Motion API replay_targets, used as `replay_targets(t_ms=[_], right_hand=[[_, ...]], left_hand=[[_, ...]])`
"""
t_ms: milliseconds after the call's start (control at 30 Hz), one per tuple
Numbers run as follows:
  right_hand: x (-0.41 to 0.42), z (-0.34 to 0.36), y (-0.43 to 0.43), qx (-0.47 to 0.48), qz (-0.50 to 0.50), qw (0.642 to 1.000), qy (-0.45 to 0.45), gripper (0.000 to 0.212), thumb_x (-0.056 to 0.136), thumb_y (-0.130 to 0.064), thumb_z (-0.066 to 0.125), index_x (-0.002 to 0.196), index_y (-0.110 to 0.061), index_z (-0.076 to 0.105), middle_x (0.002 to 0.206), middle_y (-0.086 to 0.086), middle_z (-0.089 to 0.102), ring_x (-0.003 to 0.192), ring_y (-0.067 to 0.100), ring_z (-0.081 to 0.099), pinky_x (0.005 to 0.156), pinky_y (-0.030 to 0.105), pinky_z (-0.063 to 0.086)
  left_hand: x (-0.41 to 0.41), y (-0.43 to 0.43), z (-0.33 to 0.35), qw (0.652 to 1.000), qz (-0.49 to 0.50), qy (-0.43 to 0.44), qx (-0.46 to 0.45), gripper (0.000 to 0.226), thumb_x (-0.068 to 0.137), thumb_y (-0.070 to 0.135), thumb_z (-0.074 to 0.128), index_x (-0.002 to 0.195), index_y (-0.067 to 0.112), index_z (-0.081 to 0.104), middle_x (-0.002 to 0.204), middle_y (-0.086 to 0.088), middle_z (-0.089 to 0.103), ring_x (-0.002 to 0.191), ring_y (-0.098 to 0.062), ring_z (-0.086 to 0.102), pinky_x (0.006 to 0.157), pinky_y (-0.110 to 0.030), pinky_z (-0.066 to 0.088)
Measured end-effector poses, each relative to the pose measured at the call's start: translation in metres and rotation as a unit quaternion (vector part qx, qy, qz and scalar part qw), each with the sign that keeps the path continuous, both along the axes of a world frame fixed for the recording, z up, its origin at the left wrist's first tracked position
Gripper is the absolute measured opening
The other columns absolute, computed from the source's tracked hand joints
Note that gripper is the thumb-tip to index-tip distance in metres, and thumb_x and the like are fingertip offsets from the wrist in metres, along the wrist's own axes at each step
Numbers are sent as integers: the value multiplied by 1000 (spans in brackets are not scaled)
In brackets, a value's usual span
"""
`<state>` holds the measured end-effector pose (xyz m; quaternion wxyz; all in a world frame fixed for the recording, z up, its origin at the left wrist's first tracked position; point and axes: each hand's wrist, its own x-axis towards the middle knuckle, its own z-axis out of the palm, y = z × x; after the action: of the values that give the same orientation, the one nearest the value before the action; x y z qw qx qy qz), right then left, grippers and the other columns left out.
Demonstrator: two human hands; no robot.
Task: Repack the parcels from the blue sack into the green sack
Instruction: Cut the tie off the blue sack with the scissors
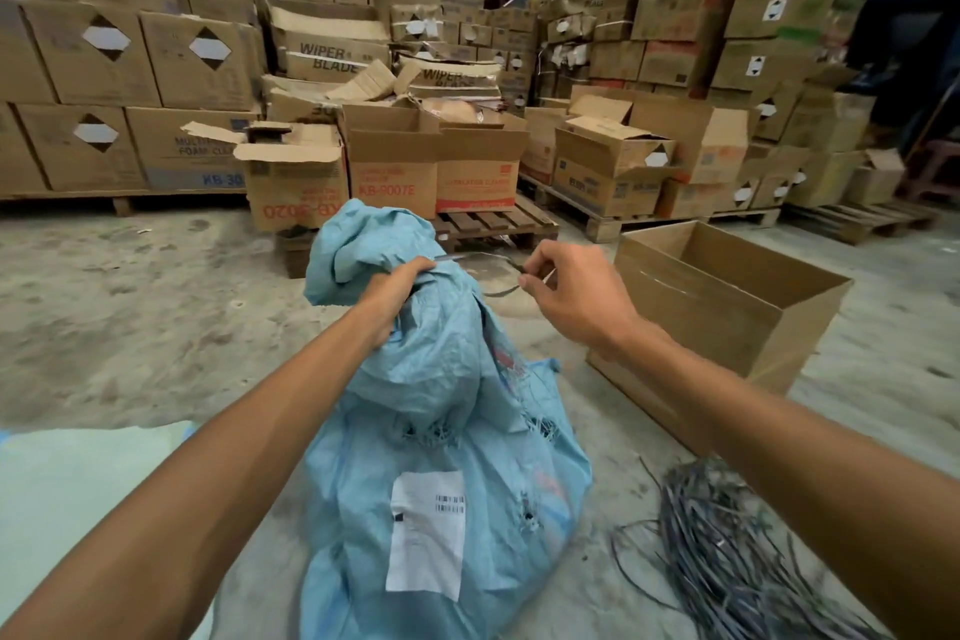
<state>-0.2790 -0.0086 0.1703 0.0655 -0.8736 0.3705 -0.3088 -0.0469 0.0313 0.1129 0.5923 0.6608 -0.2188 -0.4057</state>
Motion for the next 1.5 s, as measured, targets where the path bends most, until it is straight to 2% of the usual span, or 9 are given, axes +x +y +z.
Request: replay_targets(t_ms=[133, 300, 567, 700, 867, 1067, 1267, 1400, 1500], right_hand=[[-40, 8, -3, -19, -15, 997, 74, 7, 90, -28, 68, 89, -21, 68, 87, -8, 69, 80, 13, 63, 69, 34, 54], [-77, -17, -6, 45, -41, 989, 132, 4, 84, -21, 69, 81, -20, 69, 75, -7, 69, 74, 15, 66, 69, 40, 59], [-118, -173, 39, 234, -94, 934, 252, 9, 82, -20, 65, 78, -19, 73, 80, 2, 75, 75, 21, 72, 73, 35, 61], [-125, -259, 84, 317, -137, 890, 297, 16, 81, -28, 71, 91, -17, 78, 94, 7, 75, 91, 26, 71, 74, 29, 55], [-129, -312, 112, 349, -136, 864, 337, 30, 83, -28, 68, 112, -21, 70, 121, 6, 65, 113, 26, 64, 93, 30, 51], [-106, -281, 85, 309, -97, 891, 317, 31, 83, -24, 63, 113, -26, 72, 122, 3, 65, 113, 23, 63, 96, 30, 51], [-65, -165, 21, 146, -75, 945, 283, 25, 81, -15, 53, 93, -15, 75, 93, 8, 74, 80, 32, 68, 65, 32, 55], [-30, -64, -16, 77, -88, 988, 104, 24, 82, -21, 52, 86, -18, 75, 82, 0, 75, 76, 24, 69, 69, 37, 60], [-5, -15, -32, 112, -99, 986, -70, 26, 86, -29, 52, 80, -16, 74, 77, 0, 75, 76, 19, 69, 71, 36, 58]], left_hand=[[-12, -12, -3, 999, -7, -30, 29, 71, 51, 57, 76, 109, 18, 66, 98, -5, 75, 89, -27, 72, 88, -45, 57], [-39, -17, 3, 997, -26, -63, 34, 51, 73, 44, 72, 113, 16, 58, 102, -5, 69, 93, -24, 67, 85, -37, 55], [-52, -29, -9, 993, -62, -82, 58, 71, 53, 43, 71, 118, 17, 57, 110, -7, 68, 96, -26, 67, 89, -43, 56], [-66, -21, -8, 991, -71, -91, 67, 61, 62, 36, 69, 119, 16, 56, 109, -8, 69, 93, -25, 68, 87, -40, 56], [-76, -14, -9, 989, -63, -112, 68, 41, 68, 32, 65, 104, 16, 57, 104, -9, 69, 92, -25, 68, 83, -37, 56], [-73, -8, -4, 991, -52, -112, 55, 57, 65, 29, 64, 119, 11, 58, 105, -9, 68, 89, -25, 67, 71, -31, 54], [-58, -9, 10, 993, -27, -117, 3, 52, 61, 22, 64, 111, 7, 62, 106, -12, 69, 89, -24, 67, 73, -36, 58], [-49, -1, 26, 991, -1, -125, -53, 25, 67, 16, 67, 91, 11, 65, 94, -10, 69, 90, -26, 68, 66, -31, 55], [-43, 9, 34, 989, 4, -128, -80, 9, 81, 6, 67, 89, 10, 67, 89, -8, 69, 80, -21, 66, 65, -27, 55]])
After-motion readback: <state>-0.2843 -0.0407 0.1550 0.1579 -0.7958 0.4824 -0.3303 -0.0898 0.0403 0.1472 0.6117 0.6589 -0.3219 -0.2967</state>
